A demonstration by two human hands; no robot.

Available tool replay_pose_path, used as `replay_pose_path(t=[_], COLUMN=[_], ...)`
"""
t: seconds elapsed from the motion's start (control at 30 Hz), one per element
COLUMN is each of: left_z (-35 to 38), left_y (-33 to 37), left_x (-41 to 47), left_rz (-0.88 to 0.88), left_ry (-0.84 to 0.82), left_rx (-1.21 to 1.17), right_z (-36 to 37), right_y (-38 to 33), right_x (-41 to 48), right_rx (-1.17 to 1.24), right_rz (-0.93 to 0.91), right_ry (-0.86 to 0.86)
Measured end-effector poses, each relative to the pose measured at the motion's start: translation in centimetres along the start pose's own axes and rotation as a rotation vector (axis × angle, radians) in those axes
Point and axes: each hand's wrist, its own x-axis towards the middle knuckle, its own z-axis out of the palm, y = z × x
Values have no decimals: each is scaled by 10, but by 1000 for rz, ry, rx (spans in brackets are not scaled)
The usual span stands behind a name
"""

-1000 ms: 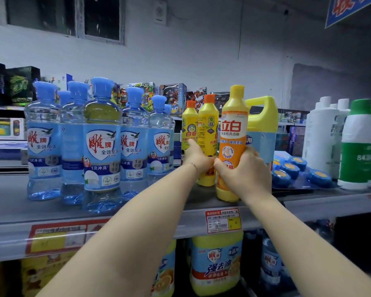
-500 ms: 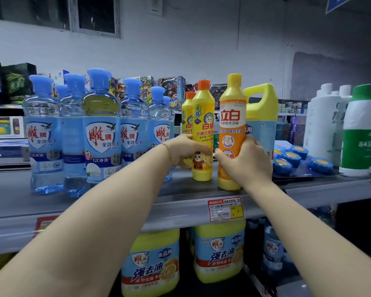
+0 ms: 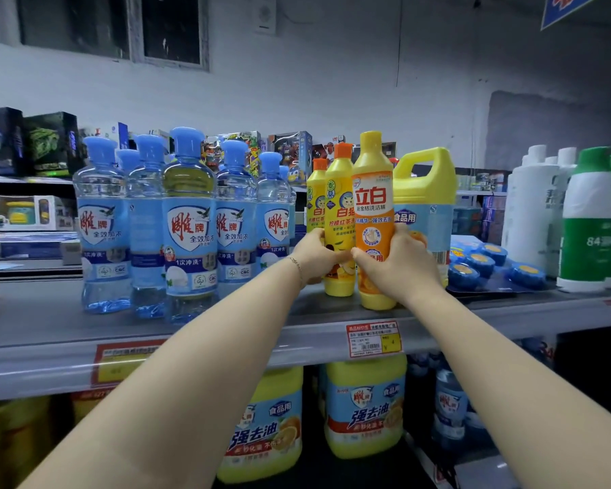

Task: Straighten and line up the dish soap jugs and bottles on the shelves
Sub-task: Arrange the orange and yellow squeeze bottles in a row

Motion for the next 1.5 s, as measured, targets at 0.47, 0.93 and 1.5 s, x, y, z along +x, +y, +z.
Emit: replay_pose_path(t=[0.47, 0.93, 1.5], left_z=[-32, -204, -403], left_y=[18, -16, -118], left_x=[-57, -173, -241], left_rz=[336, 599, 35], left_ry=[282, 687, 594], left_rx=[535, 839, 1176], right_z=[3, 23, 171], right_y=[-40, -205, -414], right_x=[-21, -57, -79], right_rx=[52, 623, 722], right_rz=[-21, -348, -203], right_ry=[227, 113, -315])
